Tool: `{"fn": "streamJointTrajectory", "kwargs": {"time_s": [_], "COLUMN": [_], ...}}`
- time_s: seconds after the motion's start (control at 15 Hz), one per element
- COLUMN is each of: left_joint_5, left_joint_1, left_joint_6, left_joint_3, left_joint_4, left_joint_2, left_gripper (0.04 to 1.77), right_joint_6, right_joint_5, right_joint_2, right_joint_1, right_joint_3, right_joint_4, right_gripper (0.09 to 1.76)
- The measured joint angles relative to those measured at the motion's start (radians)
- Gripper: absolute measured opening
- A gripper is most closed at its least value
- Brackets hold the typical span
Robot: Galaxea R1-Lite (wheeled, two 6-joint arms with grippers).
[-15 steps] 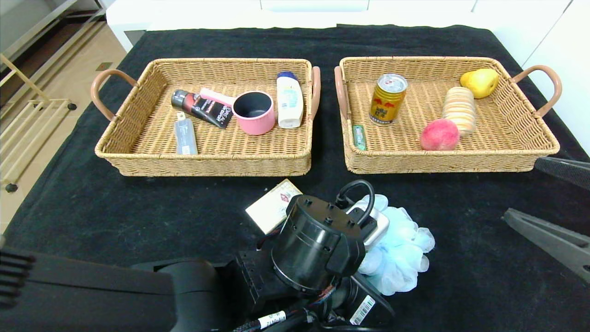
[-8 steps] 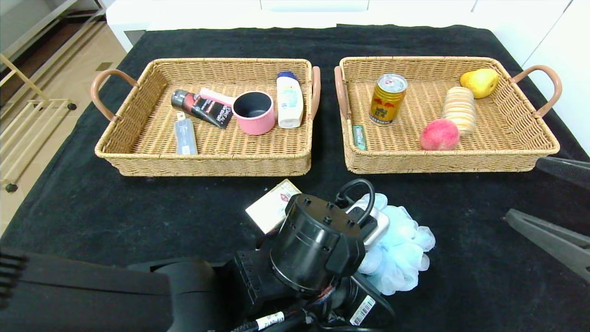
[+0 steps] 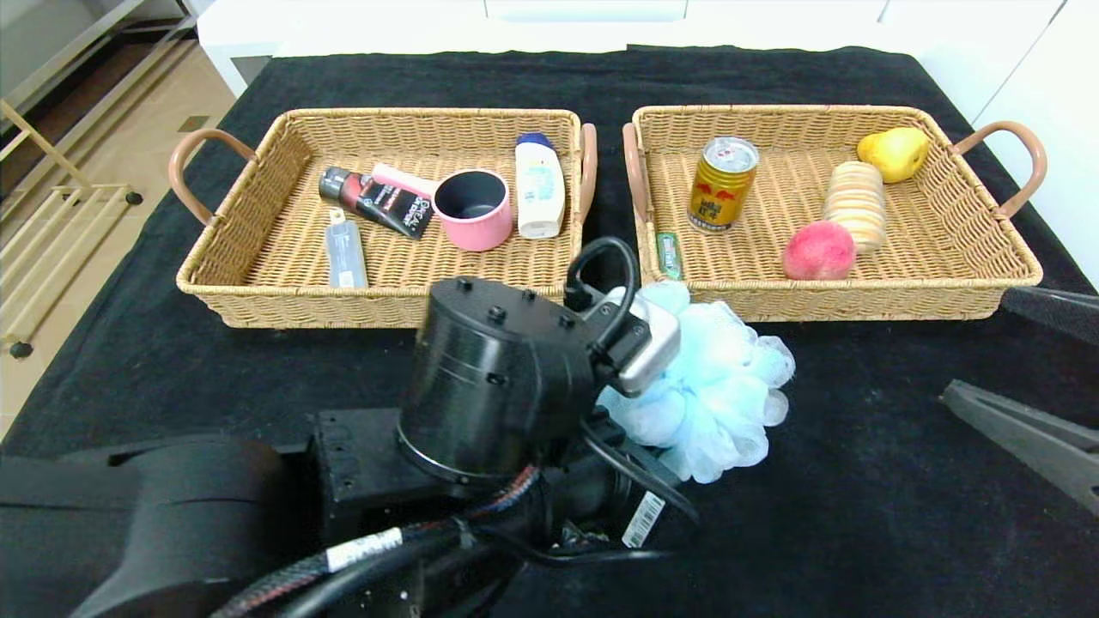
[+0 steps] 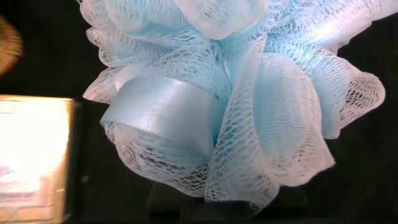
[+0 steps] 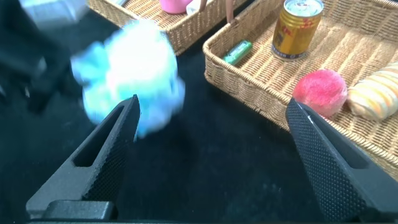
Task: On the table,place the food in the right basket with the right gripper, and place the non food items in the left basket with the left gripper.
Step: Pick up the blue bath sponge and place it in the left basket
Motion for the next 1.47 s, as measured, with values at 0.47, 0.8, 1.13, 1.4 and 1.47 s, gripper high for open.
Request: {"fn": "streamJointTrajectory", "kwargs": {"time_s": [0.47,0.8,1.13,1.4,1.47], "left_joint_5": [0.001,0.001,-0.004,-0.012,-0.012], "left_joint_1": [0.158,0.281,0.421,0.515,0.532], "left_joint_6": [-0.001,0.017,0.021,0.017,0.016], "left_joint_3": [-0.023,-0.041,-0.054,-0.071,-0.082], "left_joint_4": [0.008,0.009,0.005,-0.001,-0.001], "left_joint_2": [-0.129,-0.171,-0.196,-0.2,-0.198], "left_gripper": [0.35,0.35,0.34,0.34,0.34], "right_joint_6": [-0.002,-0.005,-0.006,-0.008,-0.008], "right_joint_5": [-0.002,-0.002,-0.002,-0.002,-0.002], "right_joint_2": [0.024,0.035,0.037,0.037,0.036], "right_joint_1": [0.0,0.007,0.009,0.009,0.009], "right_joint_3": [0.006,0.011,0.013,0.015,0.015], "right_joint_4": [-0.003,-0.004,-0.004,-0.004,-0.005], "right_gripper": [1.71,1.71,1.71,1.71,1.71]}}
